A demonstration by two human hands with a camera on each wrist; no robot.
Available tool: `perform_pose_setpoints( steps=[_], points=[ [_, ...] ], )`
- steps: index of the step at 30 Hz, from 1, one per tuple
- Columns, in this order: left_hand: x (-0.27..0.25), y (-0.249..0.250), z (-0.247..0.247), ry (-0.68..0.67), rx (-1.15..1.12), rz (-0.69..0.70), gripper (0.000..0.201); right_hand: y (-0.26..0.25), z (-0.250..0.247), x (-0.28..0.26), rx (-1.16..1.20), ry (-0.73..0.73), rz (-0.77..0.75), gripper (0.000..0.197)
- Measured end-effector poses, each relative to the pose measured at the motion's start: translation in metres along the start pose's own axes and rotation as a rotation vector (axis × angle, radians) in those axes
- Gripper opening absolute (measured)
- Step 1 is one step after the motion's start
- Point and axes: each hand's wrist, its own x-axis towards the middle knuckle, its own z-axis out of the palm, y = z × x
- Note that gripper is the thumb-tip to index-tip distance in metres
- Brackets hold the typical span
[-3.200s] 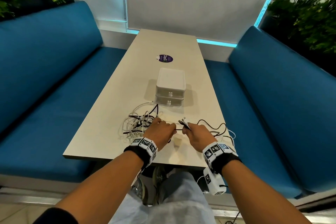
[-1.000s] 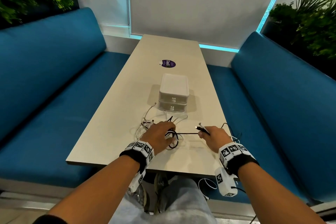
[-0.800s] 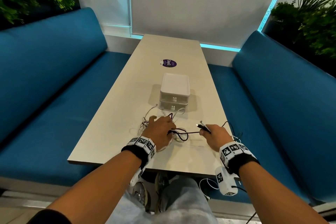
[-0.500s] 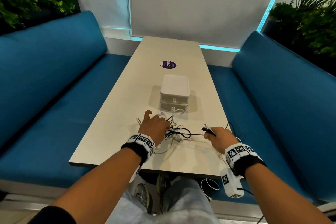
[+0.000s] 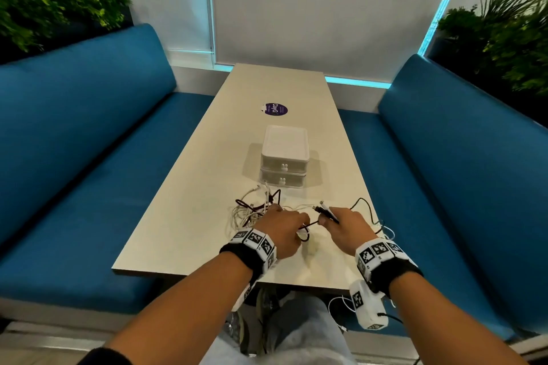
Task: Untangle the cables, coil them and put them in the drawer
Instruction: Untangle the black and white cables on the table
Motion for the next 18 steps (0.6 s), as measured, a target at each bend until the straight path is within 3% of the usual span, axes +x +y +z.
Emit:
perform_pose_setpoints(
  steps=[3,12,14,18],
  points=[
    [0.003,-0.013,0.013,0.047,0.078,-0.001,0.014,0.005,-0.011,-0.001,0.003,0.008,0.012,0.023],
    [-0.007,-0.046,0.019,0.201,0.043,0.033,0.031,0.033,-0.031,0.001,0.003,0.054,0.171,0.022],
    [-0.012,-0.051,0.023,0.195,0.025,0.032,0.035,0.038,-0.028,0.002,-0.015,0.056,0.200,0.021],
    [-0.009,-0.045,0.022,0.139,0.073,0.002,0.018,0.035,-0.014,0.003,-0.075,0.064,0.247,0.021]
  ],
)
